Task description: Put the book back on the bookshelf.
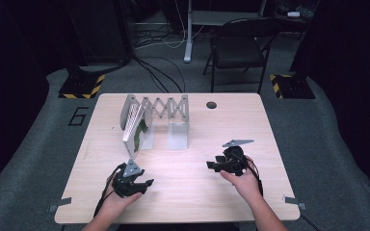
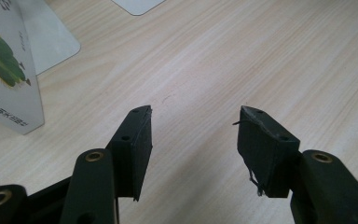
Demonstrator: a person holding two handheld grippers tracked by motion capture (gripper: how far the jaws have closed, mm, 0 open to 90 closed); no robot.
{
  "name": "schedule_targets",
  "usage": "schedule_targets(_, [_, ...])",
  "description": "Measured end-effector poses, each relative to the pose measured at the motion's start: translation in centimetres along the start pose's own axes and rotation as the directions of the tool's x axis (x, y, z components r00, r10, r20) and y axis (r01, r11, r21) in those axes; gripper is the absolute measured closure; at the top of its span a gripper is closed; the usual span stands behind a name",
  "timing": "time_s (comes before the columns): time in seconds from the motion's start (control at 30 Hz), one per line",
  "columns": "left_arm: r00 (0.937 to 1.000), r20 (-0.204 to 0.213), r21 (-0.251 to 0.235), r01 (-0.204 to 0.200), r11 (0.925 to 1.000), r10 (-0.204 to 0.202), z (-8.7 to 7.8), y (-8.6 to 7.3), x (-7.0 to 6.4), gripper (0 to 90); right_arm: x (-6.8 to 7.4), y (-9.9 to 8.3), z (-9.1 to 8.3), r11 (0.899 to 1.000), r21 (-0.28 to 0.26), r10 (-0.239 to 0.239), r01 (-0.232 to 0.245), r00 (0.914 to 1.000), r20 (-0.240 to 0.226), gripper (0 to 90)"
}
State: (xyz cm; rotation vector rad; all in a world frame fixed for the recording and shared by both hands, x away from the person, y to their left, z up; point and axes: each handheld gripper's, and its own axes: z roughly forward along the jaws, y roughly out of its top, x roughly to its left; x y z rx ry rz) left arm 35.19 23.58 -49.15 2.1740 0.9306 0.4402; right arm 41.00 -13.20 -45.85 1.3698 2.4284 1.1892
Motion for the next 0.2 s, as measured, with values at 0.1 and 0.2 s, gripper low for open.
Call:
schedule_targets(0.1, [1.0000, -0.002, -0.014, 0.003, 0.9999, -0.003, -0.19, 0.09, 0.12, 44.2, -0.28, -0.06, -0.09, 1.000, -0.010, 0.010, -0.009, 0.9999, 0.003, 47.8])
schedule_targets(0.2, [0.9996, -0.012, -0.026, 0.025, 0.9993, -0.026, -0.40, 0.07, 0.48, 44.1, -0.46, -0.11, -0.21, 0.999, -0.025, 0.025, -0.025, 0.9997, 0.004, 47.7])
